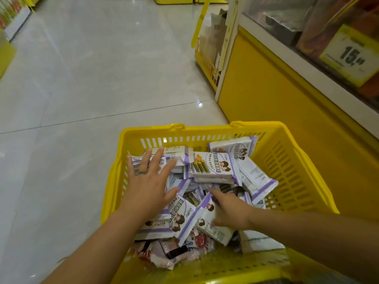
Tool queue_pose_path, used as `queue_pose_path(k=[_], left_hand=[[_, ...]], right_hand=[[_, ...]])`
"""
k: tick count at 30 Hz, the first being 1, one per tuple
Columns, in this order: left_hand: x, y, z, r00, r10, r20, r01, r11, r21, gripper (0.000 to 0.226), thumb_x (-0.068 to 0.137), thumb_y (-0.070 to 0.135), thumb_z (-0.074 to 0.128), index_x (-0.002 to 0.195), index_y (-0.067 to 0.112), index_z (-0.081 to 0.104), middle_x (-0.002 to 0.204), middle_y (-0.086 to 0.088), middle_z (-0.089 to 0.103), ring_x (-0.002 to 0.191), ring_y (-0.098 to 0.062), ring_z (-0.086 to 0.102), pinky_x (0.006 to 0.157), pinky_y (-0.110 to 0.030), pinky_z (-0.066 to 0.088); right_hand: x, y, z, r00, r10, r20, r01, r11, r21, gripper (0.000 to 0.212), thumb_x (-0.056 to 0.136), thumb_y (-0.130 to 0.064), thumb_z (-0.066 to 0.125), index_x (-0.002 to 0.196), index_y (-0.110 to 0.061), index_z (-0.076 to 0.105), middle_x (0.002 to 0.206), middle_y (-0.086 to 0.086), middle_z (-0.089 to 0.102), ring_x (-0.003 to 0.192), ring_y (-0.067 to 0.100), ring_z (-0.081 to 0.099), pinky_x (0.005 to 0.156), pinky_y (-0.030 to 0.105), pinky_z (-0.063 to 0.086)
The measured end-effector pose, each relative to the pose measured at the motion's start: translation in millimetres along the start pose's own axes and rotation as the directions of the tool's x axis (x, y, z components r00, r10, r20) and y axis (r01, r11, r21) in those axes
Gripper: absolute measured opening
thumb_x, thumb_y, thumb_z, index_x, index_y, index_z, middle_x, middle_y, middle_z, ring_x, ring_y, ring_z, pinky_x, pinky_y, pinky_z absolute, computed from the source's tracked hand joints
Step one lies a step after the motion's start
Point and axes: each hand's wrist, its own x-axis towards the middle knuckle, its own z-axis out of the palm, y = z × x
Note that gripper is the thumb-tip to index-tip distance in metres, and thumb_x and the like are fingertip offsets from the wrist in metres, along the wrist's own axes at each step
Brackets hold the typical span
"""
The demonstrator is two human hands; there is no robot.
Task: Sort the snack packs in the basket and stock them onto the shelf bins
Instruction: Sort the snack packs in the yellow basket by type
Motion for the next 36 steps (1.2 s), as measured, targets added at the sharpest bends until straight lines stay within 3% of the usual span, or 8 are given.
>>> queue_pose_path(k=[6, 9, 16, 20, 24, 28, 33, 36], left_hand=[[3.0, -5.8, -4.1, 0.998, -0.041, -0.039, 0.039, 0.998, -0.048, 0.073, 0.088, 0.071, 0.025, 0.150, 0.041, 0.001, 0.161, 0.001, -0.009, 0.147, -0.023, -0.013, 0.107, -0.060, -0.019], [1.7, -5.1, -10.2, 0.998, -0.051, -0.041, 0.046, 0.991, -0.126, 0.069, 0.090, 0.067, 0.026, 0.150, 0.039, 0.005, 0.161, 0.002, 0.001, 0.148, -0.021, -0.005, 0.108, -0.056, -0.019], [5.7, -17.7, -53.7, 0.871, -0.238, -0.430, -0.073, 0.802, -0.592, 0.035, 0.096, 0.018, 0.046, 0.129, 0.015, 0.056, 0.135, -0.007, 0.050, 0.127, -0.024, 0.044, 0.114, -0.056, 0.021], [10.5, -28.8, -74.7, 0.819, -0.285, -0.498, -0.157, 0.724, -0.672, 0.034, 0.092, 0.023, 0.045, 0.122, 0.016, 0.060, 0.119, -0.001, 0.054, 0.115, -0.022, 0.052, 0.103, -0.056, 0.037], [5.8, -27.3, -70.7, 0.956, 0.008, -0.293, -0.191, 0.776, -0.601, 0.058, 0.084, 0.058, 0.044, 0.133, 0.027, 0.052, 0.133, 0.004, 0.050, 0.125, -0.018, 0.045, 0.109, -0.047, 0.033], [-3.5, -13.3, -36.2, 0.972, 0.221, 0.076, -0.202, 0.959, -0.200, 0.094, 0.065, 0.091, 0.029, 0.147, 0.045, 0.021, 0.159, 0.009, 0.013, 0.146, -0.015, 0.011, 0.117, -0.049, -0.005], [4.1, -12.1, -28.5, 0.973, 0.204, 0.105, -0.192, 0.975, -0.113, 0.095, 0.064, 0.088, 0.036, 0.147, 0.047, 0.014, 0.160, 0.006, 0.003, 0.147, -0.019, -0.004, 0.109, -0.056, -0.018], [8.1, -5.6, -31.5, 0.969, 0.210, 0.128, -0.205, 0.977, -0.053, 0.096, 0.066, 0.086, 0.043, 0.147, 0.046, 0.013, 0.160, 0.005, -0.005, 0.146, -0.021, -0.013, 0.101, -0.056, -0.025]], right_hand=[[-16.8, -2.7, -10.7, 0.990, -0.137, 0.032, 0.140, 0.972, -0.187, 0.048, 0.081, -0.035, 0.072, 0.124, -0.025, 0.051, 0.100, 0.002, 0.066, 0.086, 0.013, 0.060, 0.070, 0.026, 0.045], [-37.2, -5.8, -49.2, 0.979, -0.150, -0.137, 0.154, 0.988, 0.021, 0.036, 0.079, -0.040, 0.072, 0.107, -0.034, 0.051, 0.076, -0.006, 0.063, 0.058, -0.002, 0.054, 0.054, 0.015, 0.041], [-30.2, -71.4, -103.2, 0.963, -0.173, -0.204, 0.262, 0.771, 0.580, 0.026, 0.084, -0.029, 0.070, 0.105, -0.025, 0.055, 0.092, -0.009, 0.074, 0.083, 0.008, 0.072, 0.069, 0.024, 0.058], [-10.1, -107.6, -83.2, 0.963, -0.263, -0.064, 0.243, 0.735, 0.633, 0.044, 0.086, -0.024, 0.069, 0.124, -0.021, 0.048, 0.105, 0.006, 0.070, 0.093, 0.025, 0.070, 0.082, 0.040, 0.058], [-6.7, -99.2, -66.7, 0.964, -0.262, -0.043, 0.224, 0.720, 0.657, 0.054, 0.087, -0.010, 0.068, 0.134, -0.020, 0.044, 0.110, 0.001, 0.061, 0.098, 0.020, 0.068, 0.084, 0.033, 0.058], [-26.0, -55.5, -68.7, 0.980, -0.190, -0.059, 0.191, 0.817, 0.544, 0.022, 0.088, -0.012, 0.066, 0.108, -0.019, 0.061, 0.096, 0.003, 0.071, 0.081, 0.008, 0.069, 0.069, 0.019, 0.055], [-37.0, 8.0, -67.4, 0.990, 0.002, -0.139, -0.023, 0.988, -0.152, 0.005, 0.087, -0.027, 0.066, 0.090, -0.023, 0.065, 0.090, -0.007, 0.066, 0.085, 0.011, 0.063, 0.074, 0.024, 0.050], [-34.1, 35.2, -68.1, 0.909, 0.097, -0.405, -0.185, 0.966, -0.183, 0.020, 0.087, -0.031, 0.066, 0.105, -0.024, 0.060, 0.106, -0.004, 0.058, 0.097, 0.013, 0.057, 0.080, 0.026, 0.048]])
